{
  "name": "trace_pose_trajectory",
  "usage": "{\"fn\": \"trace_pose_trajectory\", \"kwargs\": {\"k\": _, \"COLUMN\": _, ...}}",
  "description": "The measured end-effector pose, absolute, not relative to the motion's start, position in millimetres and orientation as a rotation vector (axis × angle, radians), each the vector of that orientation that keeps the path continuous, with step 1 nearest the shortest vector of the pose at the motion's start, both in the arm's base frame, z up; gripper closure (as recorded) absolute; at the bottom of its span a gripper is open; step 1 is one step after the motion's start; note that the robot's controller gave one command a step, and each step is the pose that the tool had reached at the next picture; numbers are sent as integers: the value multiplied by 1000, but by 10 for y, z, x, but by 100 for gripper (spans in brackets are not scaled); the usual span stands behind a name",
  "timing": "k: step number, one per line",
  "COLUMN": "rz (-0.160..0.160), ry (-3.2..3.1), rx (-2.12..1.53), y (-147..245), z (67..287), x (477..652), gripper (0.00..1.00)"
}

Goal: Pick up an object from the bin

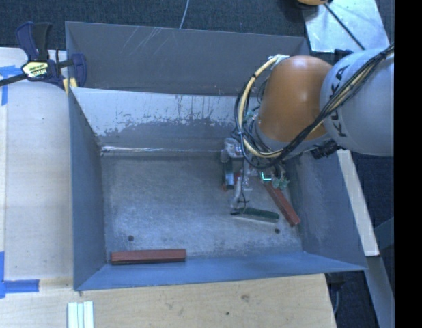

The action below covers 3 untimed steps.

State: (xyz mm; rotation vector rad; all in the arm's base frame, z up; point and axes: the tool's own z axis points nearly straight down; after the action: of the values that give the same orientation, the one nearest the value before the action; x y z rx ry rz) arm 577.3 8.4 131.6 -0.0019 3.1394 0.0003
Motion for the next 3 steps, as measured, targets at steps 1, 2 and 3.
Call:
{"fn": "trace_pose_trajectory", "kwargs": {"k": 1, "rz": 0, "ry": 3138, "rx": -2, "y": 84, "z": 1321, "x": 5777, "gripper": 0}}
{"fn": "trace_pose_trajectory", "kwargs": {"k": 2, "rz": -1, "ry": 3130, "rx": 223, "y": -631, "z": 715, "x": 5307, "gripper": 100}}
{"fn": "trace_pose_trajectory", "kwargs": {"k": 3, "rz": -1, "ry": 3130, "rx": 223, "y": -631, "z": 714, "x": 5307, "gripper": 100}}
